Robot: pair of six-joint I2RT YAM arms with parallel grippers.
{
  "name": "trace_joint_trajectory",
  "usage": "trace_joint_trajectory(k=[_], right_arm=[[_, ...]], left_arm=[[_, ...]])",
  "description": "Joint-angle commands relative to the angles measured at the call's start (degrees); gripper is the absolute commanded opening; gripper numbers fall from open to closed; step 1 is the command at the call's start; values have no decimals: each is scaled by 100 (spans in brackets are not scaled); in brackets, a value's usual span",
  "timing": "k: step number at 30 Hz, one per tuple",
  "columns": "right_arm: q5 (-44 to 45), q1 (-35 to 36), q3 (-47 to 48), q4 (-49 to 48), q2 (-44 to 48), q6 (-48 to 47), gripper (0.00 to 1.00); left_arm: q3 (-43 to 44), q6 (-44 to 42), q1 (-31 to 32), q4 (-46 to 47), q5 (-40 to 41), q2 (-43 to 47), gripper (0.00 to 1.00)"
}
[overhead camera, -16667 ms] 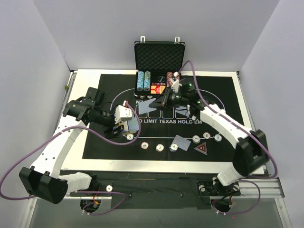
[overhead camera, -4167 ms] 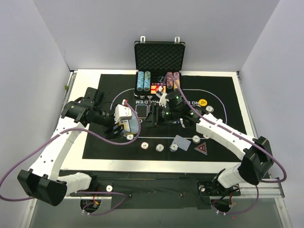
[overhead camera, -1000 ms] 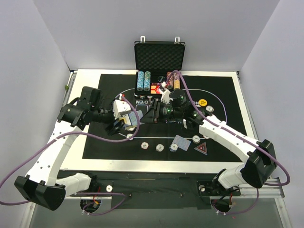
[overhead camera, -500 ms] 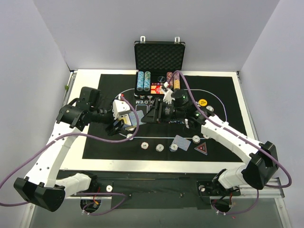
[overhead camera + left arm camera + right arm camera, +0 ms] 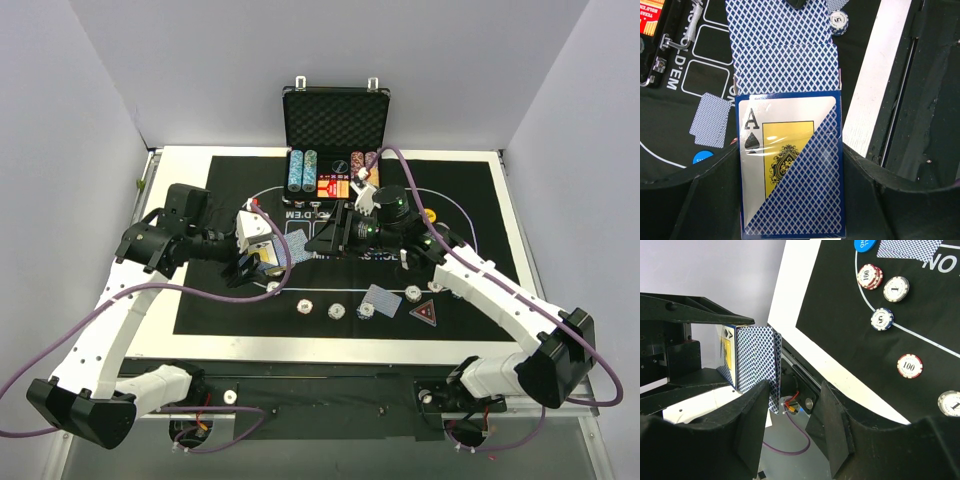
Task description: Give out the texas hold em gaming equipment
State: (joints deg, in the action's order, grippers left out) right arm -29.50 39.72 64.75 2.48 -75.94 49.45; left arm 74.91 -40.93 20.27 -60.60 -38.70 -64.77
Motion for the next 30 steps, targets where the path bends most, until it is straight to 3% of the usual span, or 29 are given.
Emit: trace_joint_trajectory(k=[1, 7, 10, 14, 26, 28, 30], right_arm=[[-39, -9, 90, -195, 123, 74, 41], [110, -9, 152, -422, 44, 143, 36], [102, 53, 73, -748, -34, 310, 17], [84, 228, 169, -916, -166, 407, 9], [207, 519, 231, -811, -255, 338, 7], [216, 458, 240, -671, -202, 241, 9], [199, 379, 240, -530, -149, 179, 18]], left_arm=[[102, 23, -6, 241, -358, 149, 0], [120, 23, -6, 233, -402, 167, 0], [129, 23, 3, 215, -419, 167, 0], [129, 23, 3, 215, -419, 175, 0], [76, 6, 3, 224, -402, 246, 0], [67, 6, 3, 215, -402, 255, 0], [67, -3, 3, 206, -402, 263, 0]])
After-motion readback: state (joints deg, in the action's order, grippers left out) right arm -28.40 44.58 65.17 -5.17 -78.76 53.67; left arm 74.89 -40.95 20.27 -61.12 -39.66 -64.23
